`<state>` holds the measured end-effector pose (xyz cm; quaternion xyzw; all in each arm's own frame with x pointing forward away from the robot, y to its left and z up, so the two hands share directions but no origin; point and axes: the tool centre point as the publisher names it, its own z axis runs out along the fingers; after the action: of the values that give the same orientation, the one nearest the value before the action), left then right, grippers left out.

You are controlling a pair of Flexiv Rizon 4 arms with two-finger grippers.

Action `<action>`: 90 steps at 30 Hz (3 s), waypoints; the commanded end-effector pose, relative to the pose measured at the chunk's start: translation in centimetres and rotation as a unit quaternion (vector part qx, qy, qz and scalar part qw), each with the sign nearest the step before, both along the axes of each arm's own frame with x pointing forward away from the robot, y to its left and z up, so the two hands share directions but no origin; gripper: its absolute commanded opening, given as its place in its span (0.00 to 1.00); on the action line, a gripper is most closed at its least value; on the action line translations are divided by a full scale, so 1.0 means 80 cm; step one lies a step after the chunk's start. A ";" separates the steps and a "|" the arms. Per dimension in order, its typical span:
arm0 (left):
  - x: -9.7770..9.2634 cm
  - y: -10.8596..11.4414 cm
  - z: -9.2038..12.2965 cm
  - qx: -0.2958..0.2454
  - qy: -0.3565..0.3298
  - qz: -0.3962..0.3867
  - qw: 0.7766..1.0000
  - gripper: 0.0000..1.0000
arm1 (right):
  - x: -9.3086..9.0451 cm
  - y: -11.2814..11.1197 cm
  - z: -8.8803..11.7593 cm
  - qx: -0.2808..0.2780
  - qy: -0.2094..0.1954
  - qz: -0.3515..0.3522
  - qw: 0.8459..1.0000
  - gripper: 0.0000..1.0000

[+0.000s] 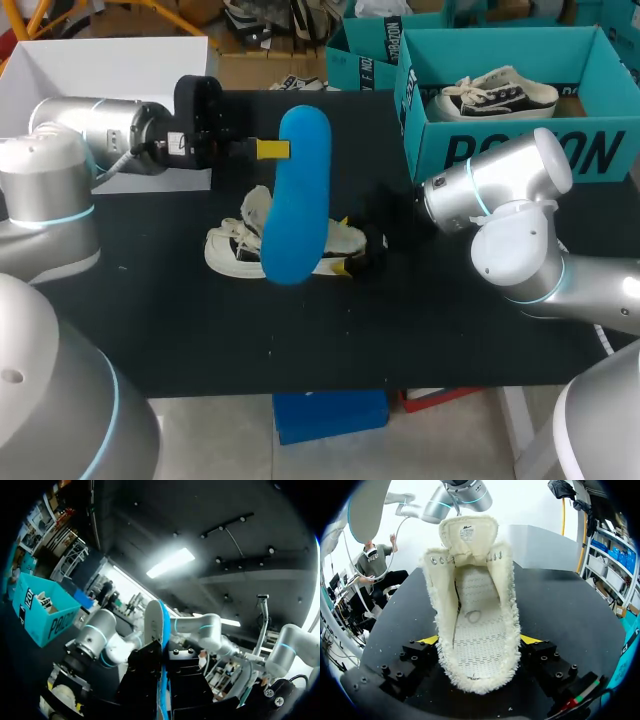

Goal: Take the shoe out of the shoebox, open the shoe tongue, remove and reinsert the insole, then place the shoe into the shoebox

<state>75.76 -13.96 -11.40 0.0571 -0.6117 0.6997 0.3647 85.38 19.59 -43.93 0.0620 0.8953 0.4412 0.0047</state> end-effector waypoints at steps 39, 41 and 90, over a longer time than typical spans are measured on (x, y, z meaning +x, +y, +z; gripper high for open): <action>-0.033 0.011 0.071 -0.040 -0.029 0.071 0.996 0.00 | 0.001 -0.002 -0.003 0.000 0.000 0.000 1.000 0.00; -0.033 0.011 0.071 -0.040 -0.029 0.071 0.996 0.00 | 0.001 -0.002 -0.003 0.000 0.000 0.000 1.000 0.00; -0.033 0.011 0.071 -0.040 -0.029 0.071 0.996 0.00 | -0.001 -0.036 0.076 -0.316 0.025 0.017 0.948 1.00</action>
<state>73.20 -13.02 -5.60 0.0653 -0.5883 0.7485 0.2989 85.15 16.24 -38.31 0.0543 0.9720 0.2285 0.0011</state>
